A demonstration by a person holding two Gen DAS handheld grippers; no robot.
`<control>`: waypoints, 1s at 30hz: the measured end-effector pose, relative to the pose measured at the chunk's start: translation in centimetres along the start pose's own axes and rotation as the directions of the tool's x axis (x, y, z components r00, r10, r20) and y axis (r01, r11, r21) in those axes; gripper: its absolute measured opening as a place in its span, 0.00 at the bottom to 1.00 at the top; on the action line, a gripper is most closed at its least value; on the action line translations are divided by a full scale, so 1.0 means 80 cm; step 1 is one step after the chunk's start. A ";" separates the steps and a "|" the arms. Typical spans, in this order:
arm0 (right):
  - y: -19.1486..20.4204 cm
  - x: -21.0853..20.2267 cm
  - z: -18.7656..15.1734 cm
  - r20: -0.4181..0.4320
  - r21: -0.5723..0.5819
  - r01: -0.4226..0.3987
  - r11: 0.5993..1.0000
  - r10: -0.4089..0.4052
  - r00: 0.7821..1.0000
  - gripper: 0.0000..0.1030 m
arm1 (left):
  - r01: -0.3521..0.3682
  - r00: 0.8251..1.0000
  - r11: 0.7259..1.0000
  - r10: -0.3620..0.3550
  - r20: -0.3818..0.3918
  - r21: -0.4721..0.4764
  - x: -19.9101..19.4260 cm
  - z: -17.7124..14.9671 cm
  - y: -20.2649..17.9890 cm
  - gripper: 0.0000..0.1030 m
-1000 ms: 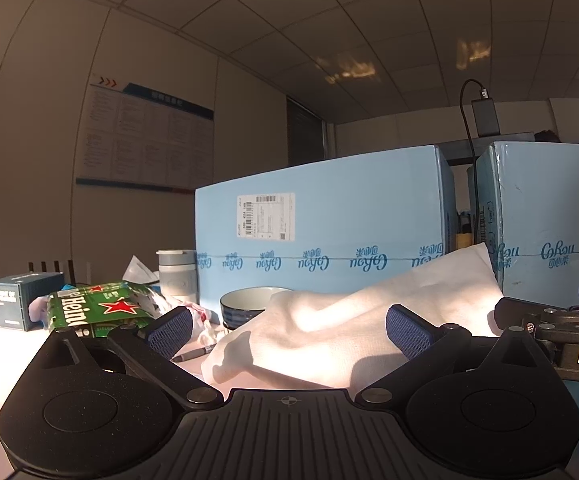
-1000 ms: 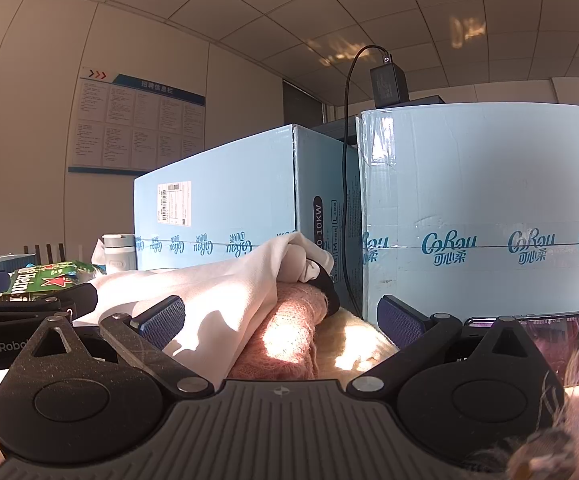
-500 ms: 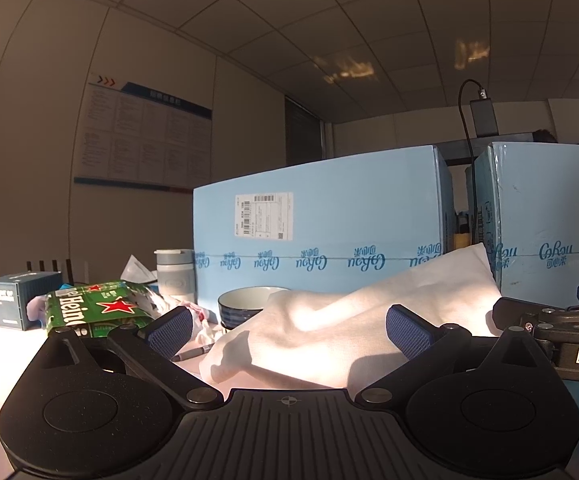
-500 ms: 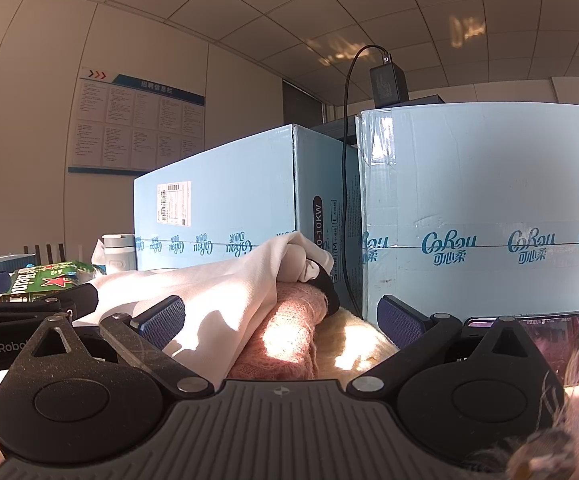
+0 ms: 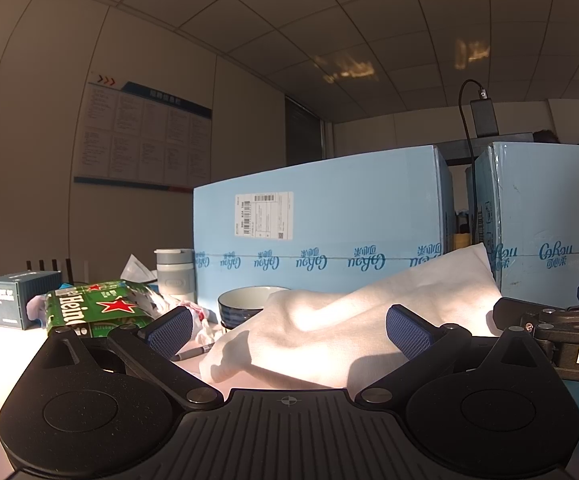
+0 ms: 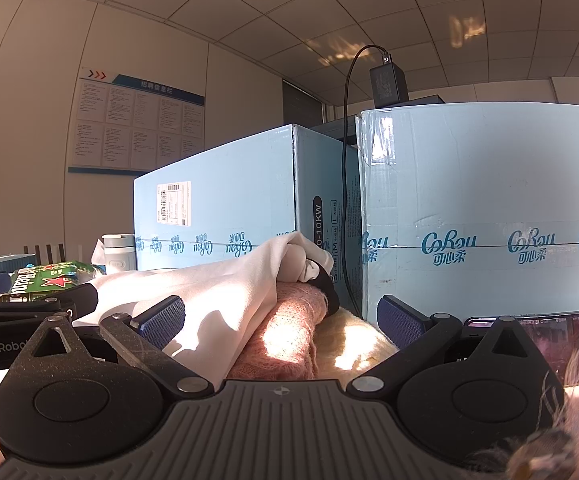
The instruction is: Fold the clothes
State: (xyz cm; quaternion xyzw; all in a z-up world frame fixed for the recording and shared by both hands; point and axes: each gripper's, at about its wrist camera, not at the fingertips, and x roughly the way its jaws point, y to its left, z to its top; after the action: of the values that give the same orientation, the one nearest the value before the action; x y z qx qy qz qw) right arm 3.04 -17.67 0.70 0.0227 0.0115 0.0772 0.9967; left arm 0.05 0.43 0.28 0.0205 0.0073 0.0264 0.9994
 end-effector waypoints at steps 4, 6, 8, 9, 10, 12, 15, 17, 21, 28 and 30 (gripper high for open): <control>0.000 0.000 0.000 0.000 0.000 0.000 1.000 0.000 1.000 1.00 | 0.000 1.000 1.000 0.000 0.001 -0.001 -0.001 0.000 0.000 1.00; 0.000 0.000 0.000 0.000 0.000 0.000 1.000 0.000 1.000 1.00 | 0.000 1.000 1.000 0.000 0.000 -0.001 -0.001 0.000 0.000 1.00; 0.000 0.000 0.000 0.000 0.000 0.000 1.000 0.000 1.000 1.00 | 0.000 1.000 1.000 0.000 0.000 -0.001 -0.001 0.000 0.000 1.00; 0.000 0.000 0.000 0.000 0.000 0.000 1.000 0.000 1.000 1.00 | 0.000 1.000 1.000 0.000 0.000 -0.001 -0.001 0.000 0.000 1.00; 0.000 0.000 0.000 0.000 0.000 0.000 1.000 0.000 1.000 1.00 | 0.000 1.000 1.000 0.000 0.000 -0.002 -0.001 0.000 0.001 1.00; 0.000 0.000 0.000 0.000 0.000 0.000 1.000 0.000 1.000 1.00 | 0.000 1.000 1.000 0.000 0.001 -0.002 -0.001 0.000 0.001 1.00; 0.000 0.000 0.000 0.000 0.000 0.000 1.000 0.000 1.000 1.00 | -0.001 1.000 1.000 0.001 0.000 -0.002 0.000 0.000 0.001 1.00; 0.000 0.000 0.000 0.000 0.000 0.000 1.000 0.000 1.000 1.00 | -0.002 1.000 1.000 0.002 0.000 -0.002 0.000 0.000 0.001 1.00; 0.000 0.000 0.000 0.000 0.000 0.000 1.000 0.000 1.000 1.00 | -0.004 1.000 1.000 0.004 -0.001 -0.003 0.000 0.000 0.001 1.00; 0.000 0.000 0.000 -0.001 0.001 0.000 1.000 0.000 1.000 1.00 | -0.006 1.000 1.000 0.006 -0.001 -0.003 0.000 0.000 0.001 1.00; 0.000 0.000 0.000 0.000 0.000 0.000 1.000 0.000 1.000 1.00 | -0.007 1.000 1.000 0.007 -0.001 -0.003 -0.001 0.000 0.001 1.00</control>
State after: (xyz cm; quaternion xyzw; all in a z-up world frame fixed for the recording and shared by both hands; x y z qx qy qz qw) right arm 3.02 -17.71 0.71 0.0229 0.0117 0.0772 0.9967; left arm -0.02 0.52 0.30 0.0191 0.0077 0.0297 0.9993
